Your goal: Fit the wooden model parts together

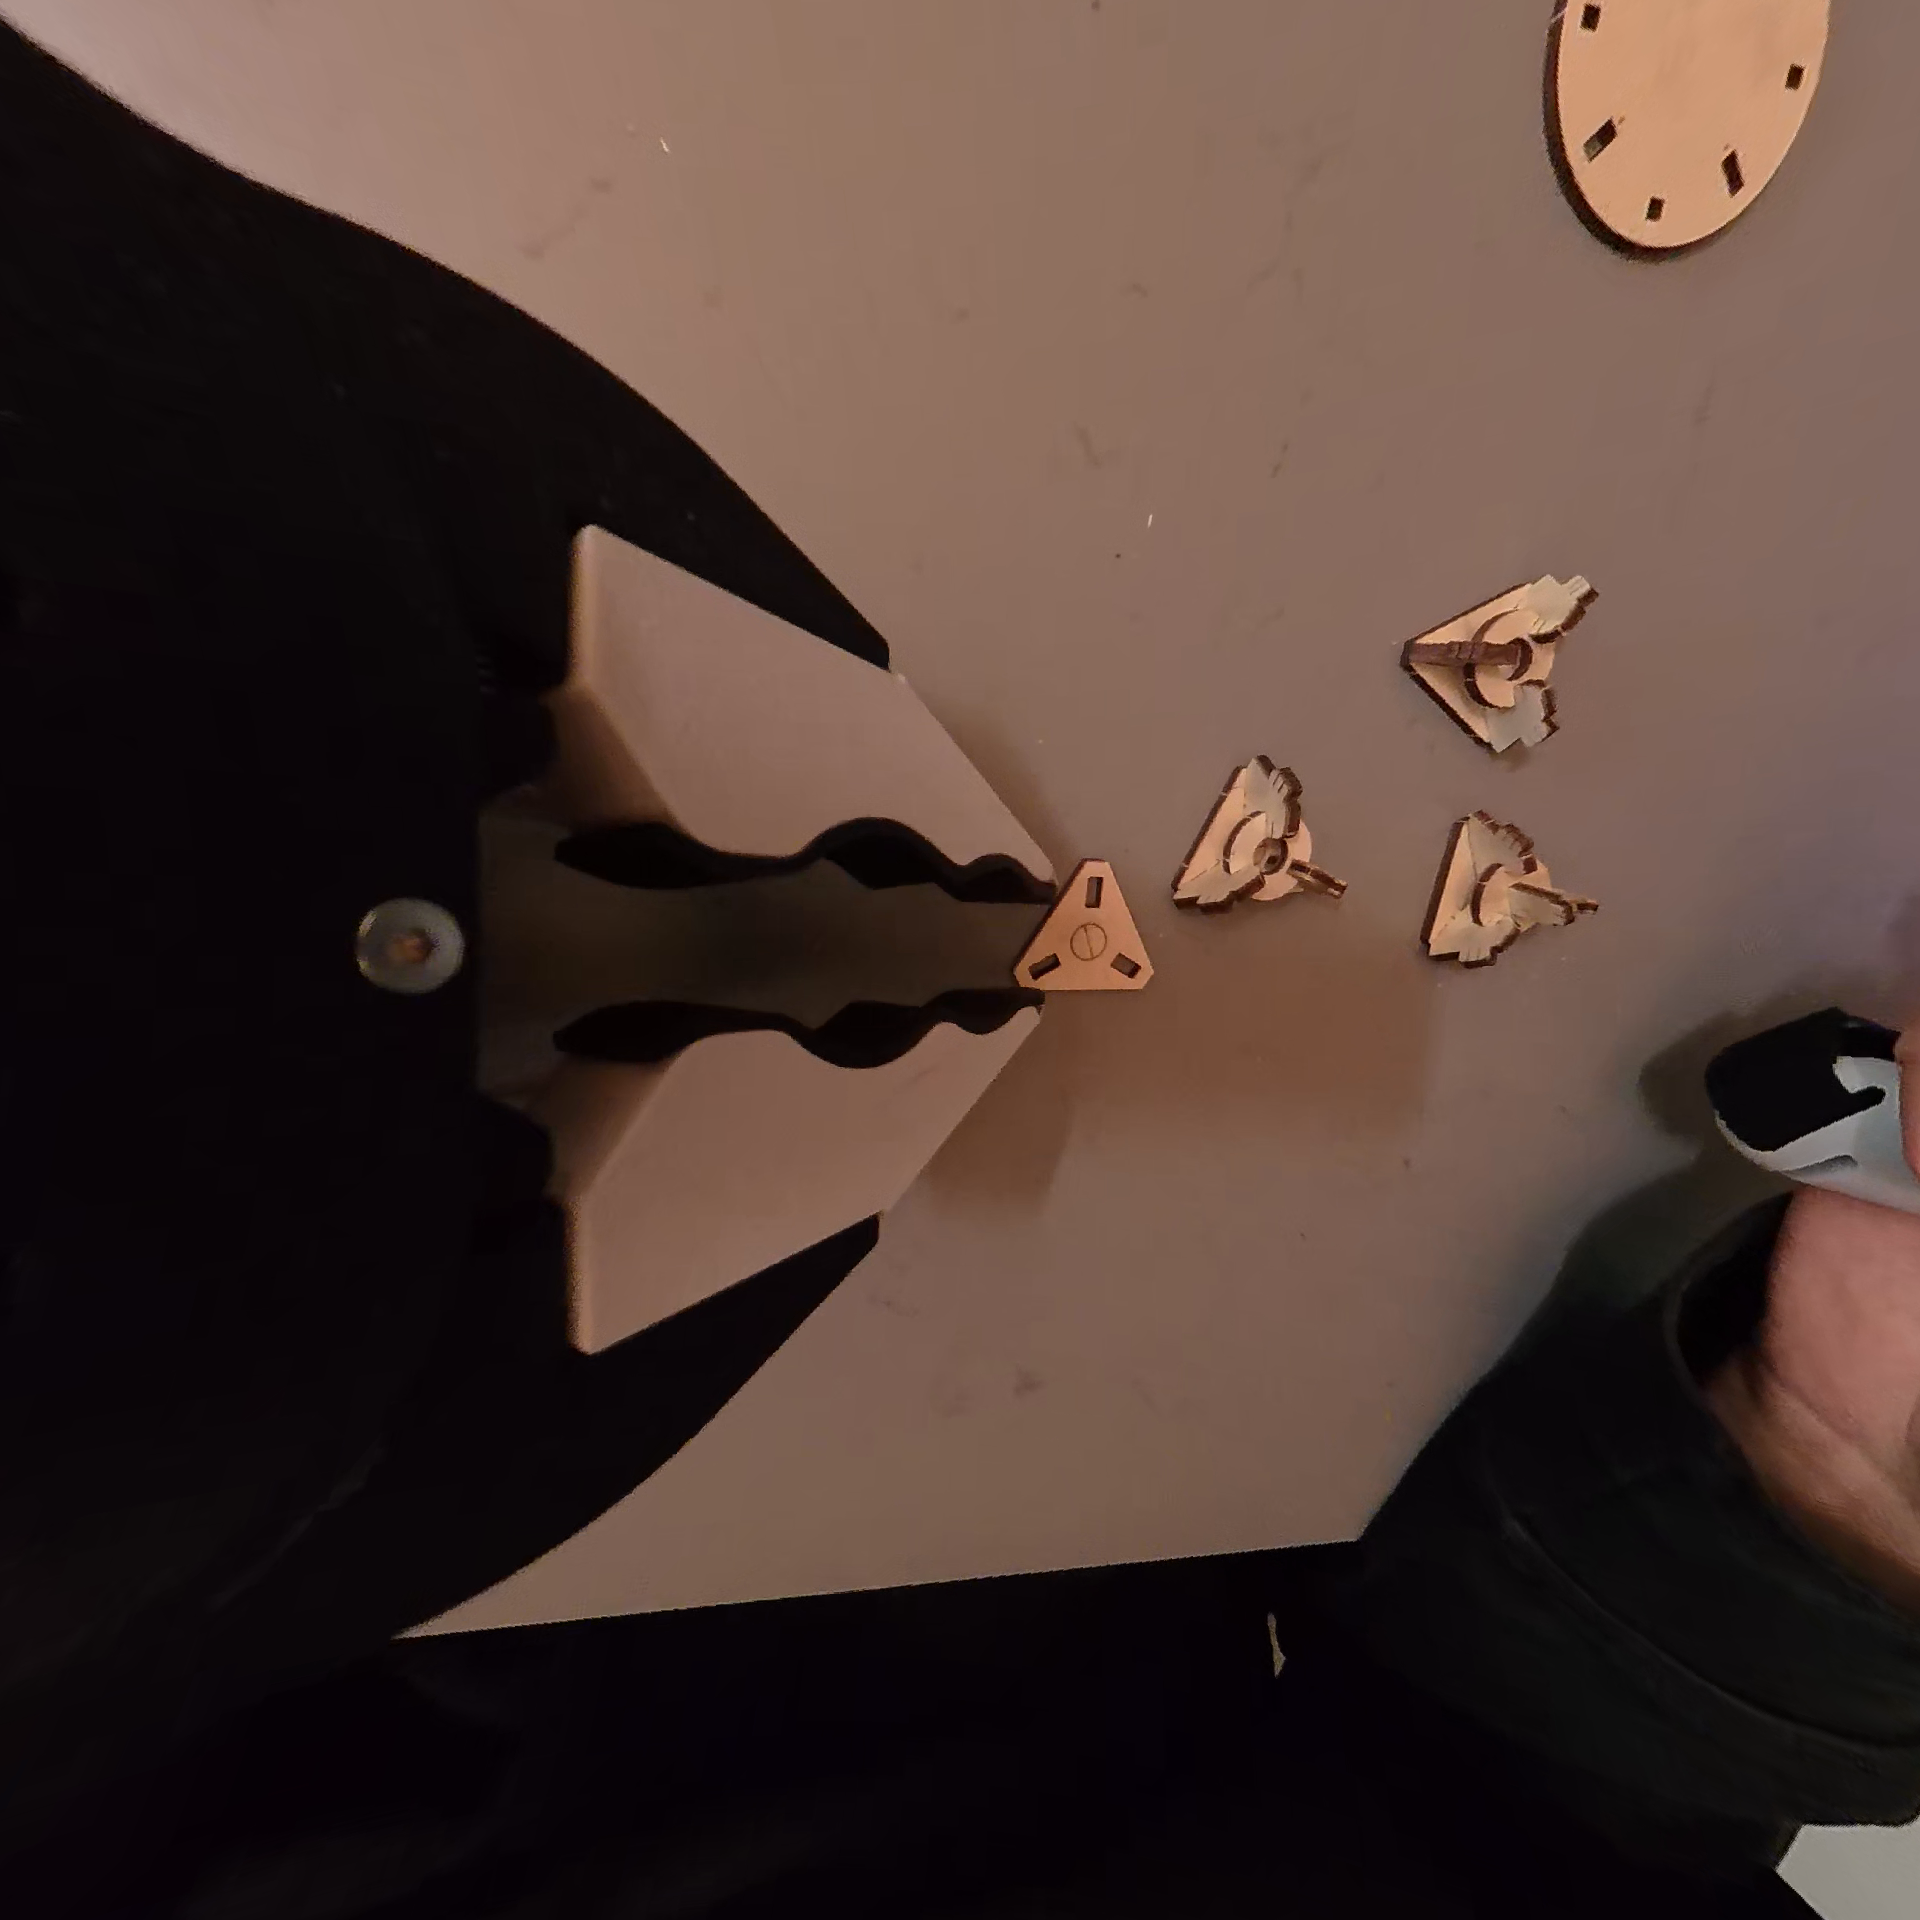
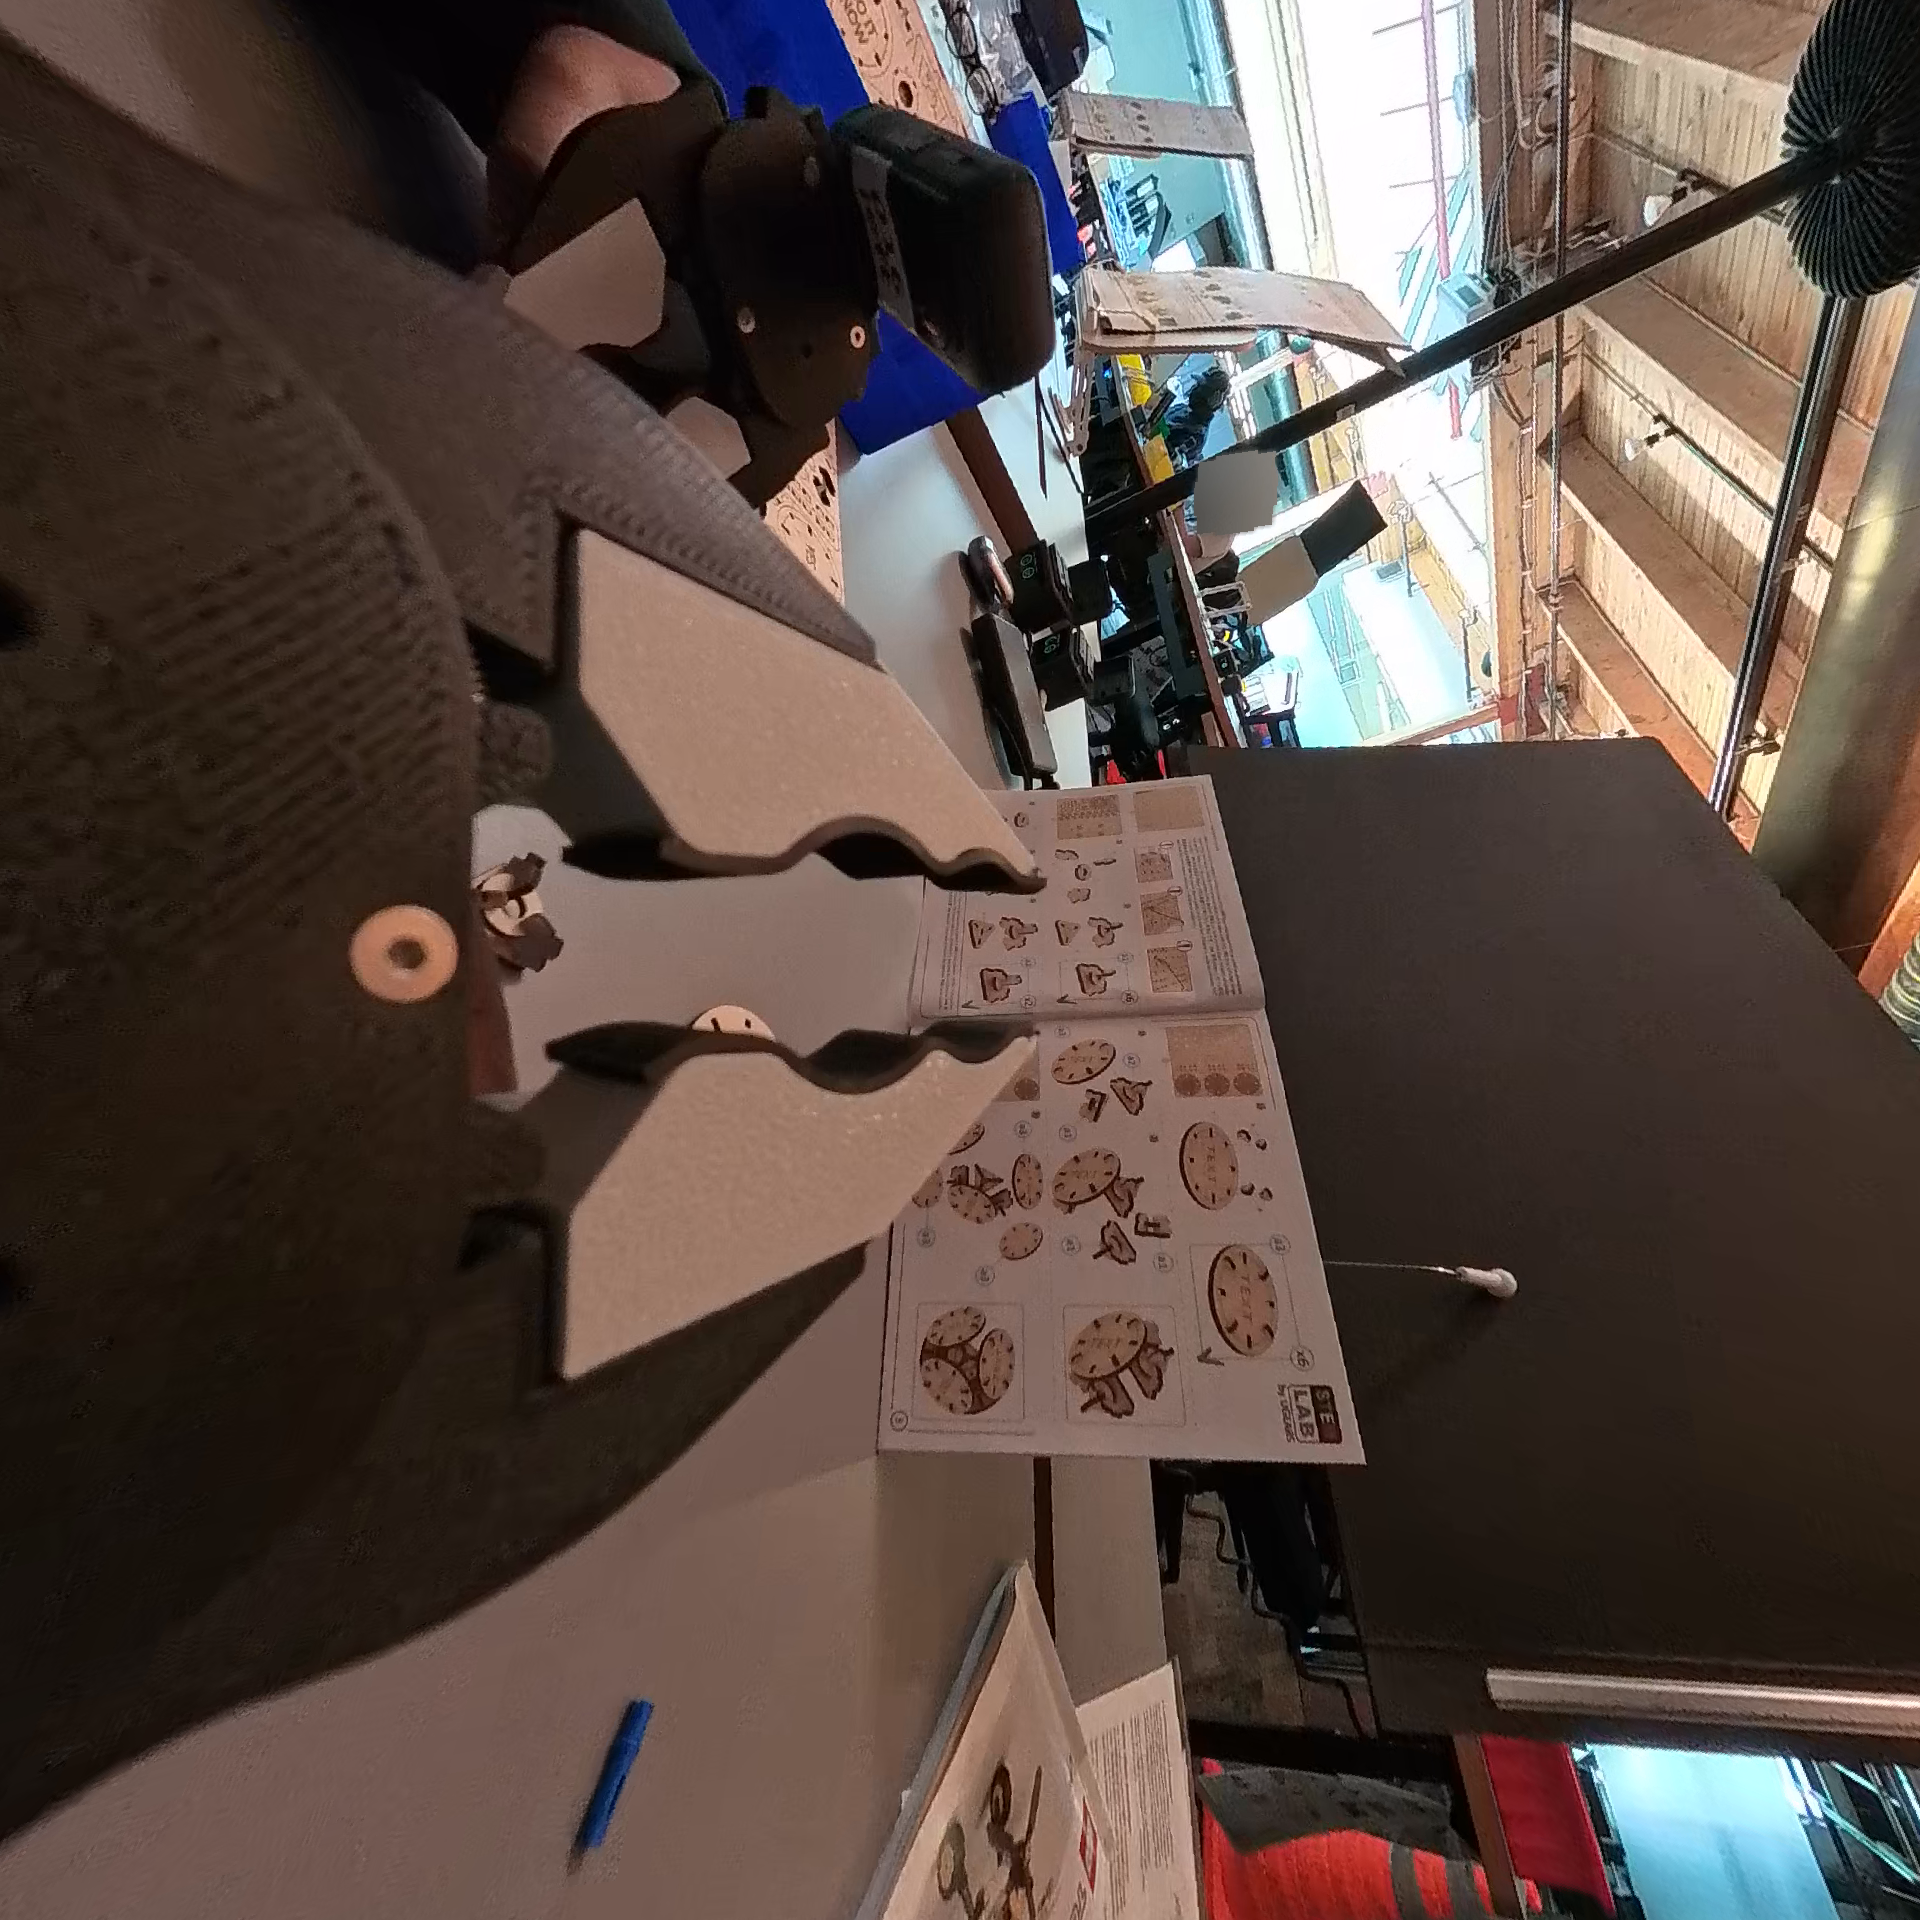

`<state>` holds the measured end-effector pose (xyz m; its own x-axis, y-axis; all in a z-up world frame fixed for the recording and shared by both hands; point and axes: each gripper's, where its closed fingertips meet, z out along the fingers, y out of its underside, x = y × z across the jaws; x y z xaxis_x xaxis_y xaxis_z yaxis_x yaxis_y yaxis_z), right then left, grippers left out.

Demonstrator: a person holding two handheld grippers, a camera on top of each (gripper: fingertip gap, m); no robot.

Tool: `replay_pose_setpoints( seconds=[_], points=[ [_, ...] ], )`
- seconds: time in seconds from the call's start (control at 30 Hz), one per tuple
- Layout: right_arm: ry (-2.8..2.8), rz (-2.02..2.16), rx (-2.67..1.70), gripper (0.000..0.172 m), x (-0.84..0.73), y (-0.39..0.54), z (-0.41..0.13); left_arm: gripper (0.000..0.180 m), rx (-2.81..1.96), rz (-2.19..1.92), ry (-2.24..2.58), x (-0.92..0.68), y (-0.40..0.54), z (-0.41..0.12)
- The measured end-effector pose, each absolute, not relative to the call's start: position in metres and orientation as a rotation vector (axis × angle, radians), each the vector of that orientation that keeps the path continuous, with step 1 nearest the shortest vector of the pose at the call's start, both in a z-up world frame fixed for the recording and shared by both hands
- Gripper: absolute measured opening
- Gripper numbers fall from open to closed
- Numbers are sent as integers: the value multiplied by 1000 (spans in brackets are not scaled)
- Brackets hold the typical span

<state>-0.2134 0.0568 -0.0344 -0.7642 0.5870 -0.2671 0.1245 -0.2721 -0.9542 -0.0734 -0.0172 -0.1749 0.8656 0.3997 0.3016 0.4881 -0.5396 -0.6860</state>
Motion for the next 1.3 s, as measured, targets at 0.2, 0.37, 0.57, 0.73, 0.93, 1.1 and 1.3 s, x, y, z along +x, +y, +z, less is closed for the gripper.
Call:
replay_pose_setpoints(
  seconds=[0.2,0.37,0.57,0.73,0.93,1.1,1.3],
  points=[
    [-1670,2112,-874,23,-213,56,-35,17,-2204,-105,-647,-77,-19,-174],
    [-1671,2111,-873,23,-213,56,-35,21,-2185,-61,-667,-83,-22,-171],
    [-1675,2114,-872,23,-212,55,-35,20,-2159,100,-774,-106,-37,-168],
    [-1745,2125,-856,26,-207,45,-41,23,-2020,83,-860,-117,-43,-154],
    [-1813,2068,-793,30,-201,35,-47,30,-1930,109,-823,-120,-41,-135],
    [-1830,2031,-754,29,-198,32,-48,34,-1889,44,-723,-110,-19,-126],
    [-1787,2064,-631,34,-187,29,-36,38,-1717,-93,-624,-85,17,-96]
  ],
)
